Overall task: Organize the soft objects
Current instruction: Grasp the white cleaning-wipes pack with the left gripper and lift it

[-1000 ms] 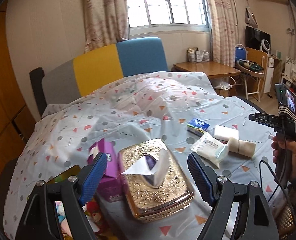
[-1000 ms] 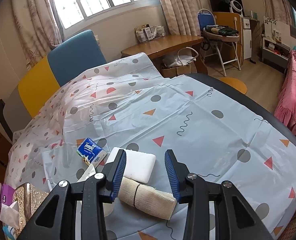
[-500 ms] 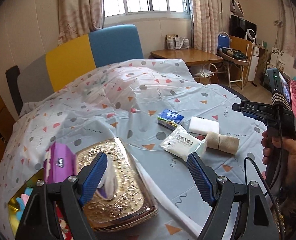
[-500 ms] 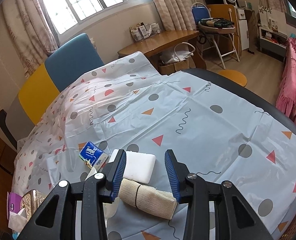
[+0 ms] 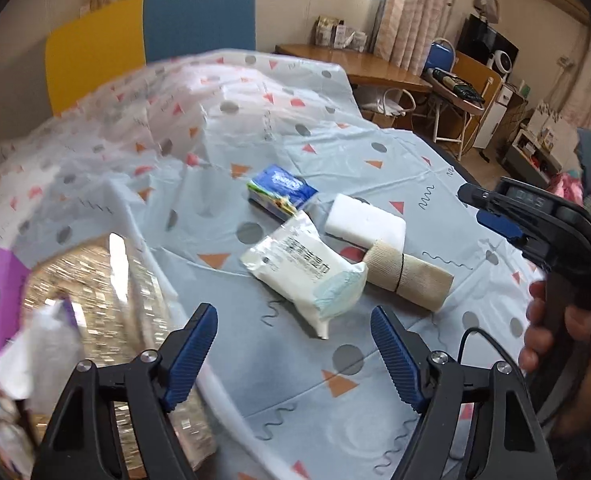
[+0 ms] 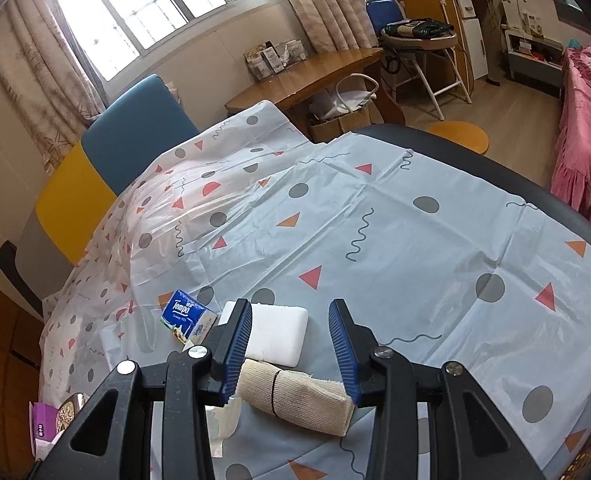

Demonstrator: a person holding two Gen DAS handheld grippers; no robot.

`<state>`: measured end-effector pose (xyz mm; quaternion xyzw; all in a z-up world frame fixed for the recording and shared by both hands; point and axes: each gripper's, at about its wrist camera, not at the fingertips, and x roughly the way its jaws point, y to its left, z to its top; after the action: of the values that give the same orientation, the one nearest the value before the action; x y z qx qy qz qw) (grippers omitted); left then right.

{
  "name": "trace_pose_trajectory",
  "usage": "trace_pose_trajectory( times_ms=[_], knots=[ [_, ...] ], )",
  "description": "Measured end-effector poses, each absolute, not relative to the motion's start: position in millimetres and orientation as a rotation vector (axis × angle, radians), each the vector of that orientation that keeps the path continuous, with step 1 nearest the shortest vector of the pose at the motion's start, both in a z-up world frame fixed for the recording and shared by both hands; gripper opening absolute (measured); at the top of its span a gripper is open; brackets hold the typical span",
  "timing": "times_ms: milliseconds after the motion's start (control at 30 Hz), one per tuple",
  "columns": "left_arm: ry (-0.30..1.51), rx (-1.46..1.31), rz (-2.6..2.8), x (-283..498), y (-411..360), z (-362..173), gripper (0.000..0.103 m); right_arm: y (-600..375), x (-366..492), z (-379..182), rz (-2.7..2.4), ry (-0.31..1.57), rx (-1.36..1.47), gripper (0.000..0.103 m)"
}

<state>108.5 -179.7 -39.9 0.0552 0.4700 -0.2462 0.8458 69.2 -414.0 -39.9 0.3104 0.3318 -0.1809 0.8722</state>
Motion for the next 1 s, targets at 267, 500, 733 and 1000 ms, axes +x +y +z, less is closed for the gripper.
trace_pose_trajectory(
  times_ms=[267,500,733,1000],
  knots=[
    [1.18,-0.105,-0.438,156.2,-203.2,-86.5,0.083,-412.3,69.0,-38.3,-0.351,0.687,0.66,0.04],
    [1.199,-0.136,-0.366,183.6,-219.0,-104.2,0.09,-409.7,71.1,-38.7,-0.333,0.691,0.661,0.04],
    [1.162,-0.003,-0.447,174.3,-231.2,-118.3,0.064,-408.2,74.7,-43.1,-0.331,0.713,0.653,0.04],
    [0.981,0.306,-0.549,103.2,-221.8,-111.3,0.061,-408.3,77.7,-49.5,-0.342,0.748,0.643,0.04]
  ],
)
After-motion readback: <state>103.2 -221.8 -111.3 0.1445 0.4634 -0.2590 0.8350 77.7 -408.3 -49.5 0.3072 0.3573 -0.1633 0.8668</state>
